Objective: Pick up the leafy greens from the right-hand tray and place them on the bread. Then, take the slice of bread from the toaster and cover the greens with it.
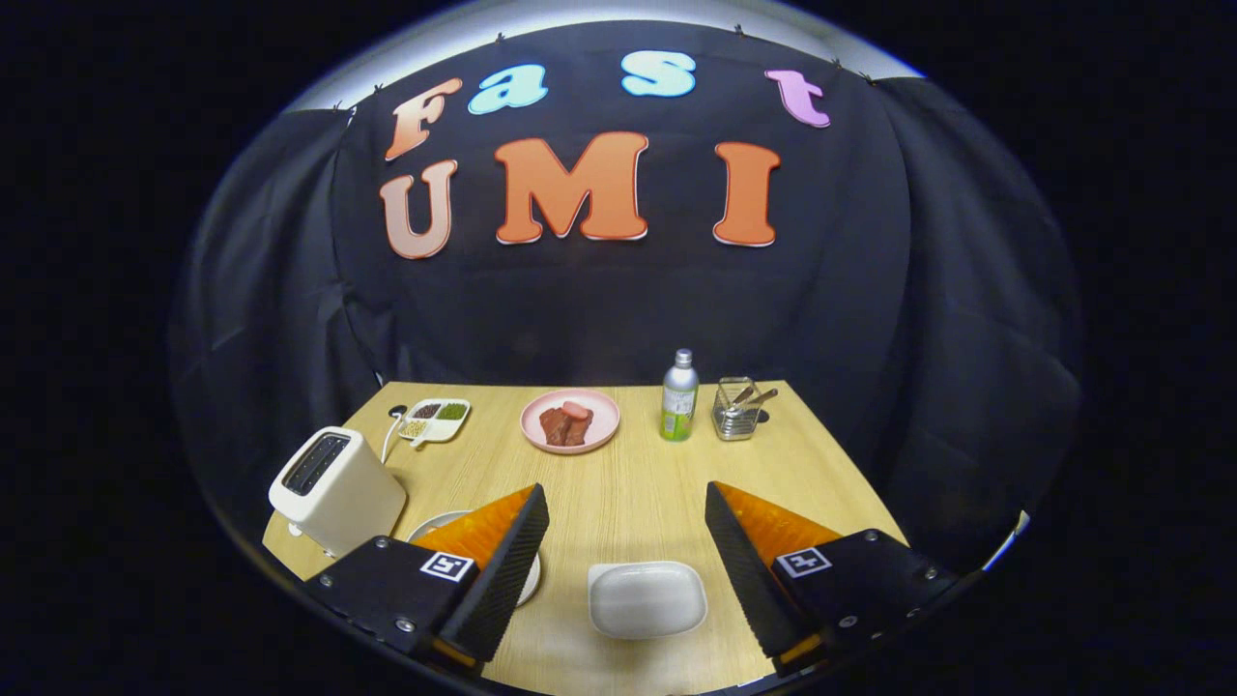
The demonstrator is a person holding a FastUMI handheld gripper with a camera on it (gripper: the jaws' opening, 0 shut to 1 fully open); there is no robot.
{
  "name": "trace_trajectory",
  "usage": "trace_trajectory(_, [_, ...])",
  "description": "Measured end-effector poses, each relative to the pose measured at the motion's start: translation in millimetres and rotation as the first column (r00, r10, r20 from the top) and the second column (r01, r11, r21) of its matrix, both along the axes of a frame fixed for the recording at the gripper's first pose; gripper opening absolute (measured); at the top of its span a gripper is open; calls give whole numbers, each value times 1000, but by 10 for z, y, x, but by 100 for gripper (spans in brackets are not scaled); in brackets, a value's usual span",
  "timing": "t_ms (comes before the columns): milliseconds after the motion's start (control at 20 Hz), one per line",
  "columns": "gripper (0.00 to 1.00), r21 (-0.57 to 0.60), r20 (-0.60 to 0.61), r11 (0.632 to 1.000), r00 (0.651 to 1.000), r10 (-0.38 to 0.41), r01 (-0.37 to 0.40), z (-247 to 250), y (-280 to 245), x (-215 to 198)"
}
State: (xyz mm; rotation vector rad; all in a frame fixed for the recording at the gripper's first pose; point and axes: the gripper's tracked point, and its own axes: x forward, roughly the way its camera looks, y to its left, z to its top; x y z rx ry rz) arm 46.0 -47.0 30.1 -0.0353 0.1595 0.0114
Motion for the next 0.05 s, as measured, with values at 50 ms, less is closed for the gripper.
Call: trace_trajectory(50, [98,8,20,1000,1000,-8,8,82,-57,-65])
